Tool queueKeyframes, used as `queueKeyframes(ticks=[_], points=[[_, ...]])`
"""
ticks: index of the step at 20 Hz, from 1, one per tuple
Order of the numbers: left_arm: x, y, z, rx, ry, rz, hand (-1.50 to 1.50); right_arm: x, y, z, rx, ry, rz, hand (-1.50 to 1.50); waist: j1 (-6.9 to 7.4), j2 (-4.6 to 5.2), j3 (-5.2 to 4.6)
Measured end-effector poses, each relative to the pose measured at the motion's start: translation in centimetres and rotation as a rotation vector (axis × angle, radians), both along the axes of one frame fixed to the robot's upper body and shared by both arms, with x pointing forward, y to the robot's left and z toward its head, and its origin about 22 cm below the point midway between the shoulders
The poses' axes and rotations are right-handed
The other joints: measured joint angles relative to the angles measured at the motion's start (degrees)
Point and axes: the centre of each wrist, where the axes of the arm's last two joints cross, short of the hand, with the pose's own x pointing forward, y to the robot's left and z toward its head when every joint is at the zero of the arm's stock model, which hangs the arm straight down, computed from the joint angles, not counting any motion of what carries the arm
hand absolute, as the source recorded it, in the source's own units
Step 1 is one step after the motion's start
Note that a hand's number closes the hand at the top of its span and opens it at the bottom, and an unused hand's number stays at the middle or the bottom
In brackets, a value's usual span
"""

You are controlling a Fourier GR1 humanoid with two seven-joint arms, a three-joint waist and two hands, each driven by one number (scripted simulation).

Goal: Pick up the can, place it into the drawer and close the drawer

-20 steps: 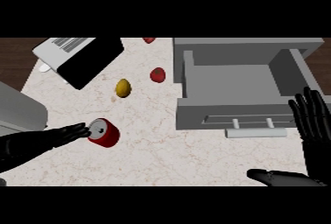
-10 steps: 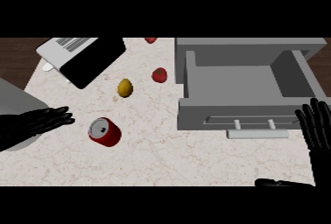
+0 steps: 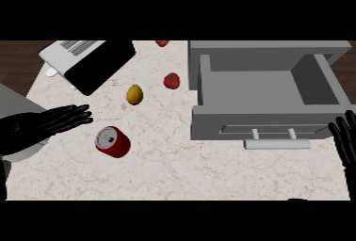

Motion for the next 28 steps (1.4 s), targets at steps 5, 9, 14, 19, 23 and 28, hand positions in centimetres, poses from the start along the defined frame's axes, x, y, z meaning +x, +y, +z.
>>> queueKeyframes(ticks=[5, 9, 14, 19, 23, 28], points=[[0.9, -0.8, -1.6, 0.016, 0.005, 0.021, -1.50, -0.6, -0.3, -0.3, -0.003, 0.005, -0.003, -1.50, -0.03, -0.01, -0.03], [1.3, -1.2, -3.2, 0.032, 0.017, 0.048, -1.50, -0.7, -0.6, -0.9, -0.007, -0.001, -0.007, -1.50, -0.02, 0.02, -0.02], [1.1, -1.8, -5.1, 0.063, 0.033, 0.080, -1.50, -0.1, -0.6, -1.0, -0.014, -0.003, -0.006, -1.50, 0.06, 0.02, -0.02], [1.6, -1.7, -6.6, 0.106, 0.038, 0.117, -1.50, 0.1, -1.3, -1.6, -0.008, -0.007, -0.002, -1.50, -0.12, 0.10, -0.06], [1.8, -1.3, -7.6, 0.135, 0.037, 0.148, -1.50, 0.5, -1.5, -1.3, -0.012, -0.002, 0.004, -1.50, -0.16, 0.13, -0.07], [2.9, -1.6, -8.6, 0.166, 0.022, 0.183, -1.50, 0.6, -1.0, -1.6, -0.011, -0.017, 0.006, -1.50, -0.53, 0.22, -0.10]])
